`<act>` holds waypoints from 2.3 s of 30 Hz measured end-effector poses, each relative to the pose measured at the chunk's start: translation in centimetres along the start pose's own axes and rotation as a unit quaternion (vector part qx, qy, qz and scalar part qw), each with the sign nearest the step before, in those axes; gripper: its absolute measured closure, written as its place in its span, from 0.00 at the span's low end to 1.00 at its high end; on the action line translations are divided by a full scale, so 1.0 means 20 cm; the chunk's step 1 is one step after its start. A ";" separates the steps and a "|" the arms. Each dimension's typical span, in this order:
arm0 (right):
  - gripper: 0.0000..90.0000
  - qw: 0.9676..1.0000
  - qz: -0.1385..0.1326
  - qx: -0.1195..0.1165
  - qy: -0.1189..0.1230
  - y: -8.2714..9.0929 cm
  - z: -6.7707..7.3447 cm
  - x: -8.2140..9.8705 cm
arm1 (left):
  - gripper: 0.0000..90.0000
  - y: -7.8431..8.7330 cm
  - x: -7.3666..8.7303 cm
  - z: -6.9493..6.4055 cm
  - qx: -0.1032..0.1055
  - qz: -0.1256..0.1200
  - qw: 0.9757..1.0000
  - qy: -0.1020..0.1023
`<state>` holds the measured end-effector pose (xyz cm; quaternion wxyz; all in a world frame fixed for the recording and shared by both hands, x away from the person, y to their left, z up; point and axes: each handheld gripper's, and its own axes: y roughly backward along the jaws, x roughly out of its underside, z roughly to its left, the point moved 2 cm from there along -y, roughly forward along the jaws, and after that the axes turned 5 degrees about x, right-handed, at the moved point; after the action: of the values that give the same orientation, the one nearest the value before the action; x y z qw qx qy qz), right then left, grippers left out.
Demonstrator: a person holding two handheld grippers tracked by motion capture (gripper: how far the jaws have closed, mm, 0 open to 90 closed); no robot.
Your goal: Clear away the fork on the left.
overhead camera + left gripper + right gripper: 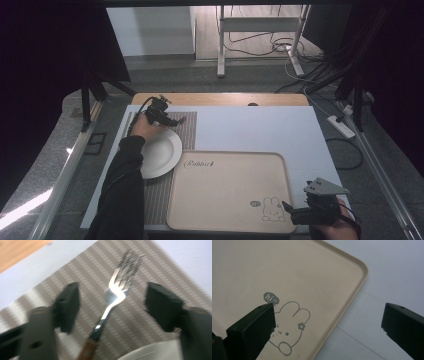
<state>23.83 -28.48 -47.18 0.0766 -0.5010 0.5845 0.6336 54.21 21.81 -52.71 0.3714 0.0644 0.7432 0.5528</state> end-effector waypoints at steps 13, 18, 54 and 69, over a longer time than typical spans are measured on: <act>0.00 1.000 0.000 0.000 0.001 0.00 0.00 0.00 | 0.28 -0.02 0.07 0.11 -0.017 0.029 0.999 0.033; 0.00 1.000 0.000 0.000 0.002 0.00 0.00 0.00 | 0.51 0.01 0.10 0.14 -0.015 0.023 0.999 0.041; 0.00 1.000 0.001 0.002 0.005 0.00 0.01 0.00 | 0.87 0.34 0.23 0.18 0.013 -0.035 0.998 0.042; 0.00 1.000 0.001 0.003 0.009 0.00 0.01 0.00 | 0.87 0.34 0.29 -0.08 0.041 -0.026 0.999 0.010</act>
<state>23.79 -28.33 -47.19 0.0724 -0.5055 0.5877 0.6275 46.83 26.06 -49.34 0.3749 0.0550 0.7703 0.5129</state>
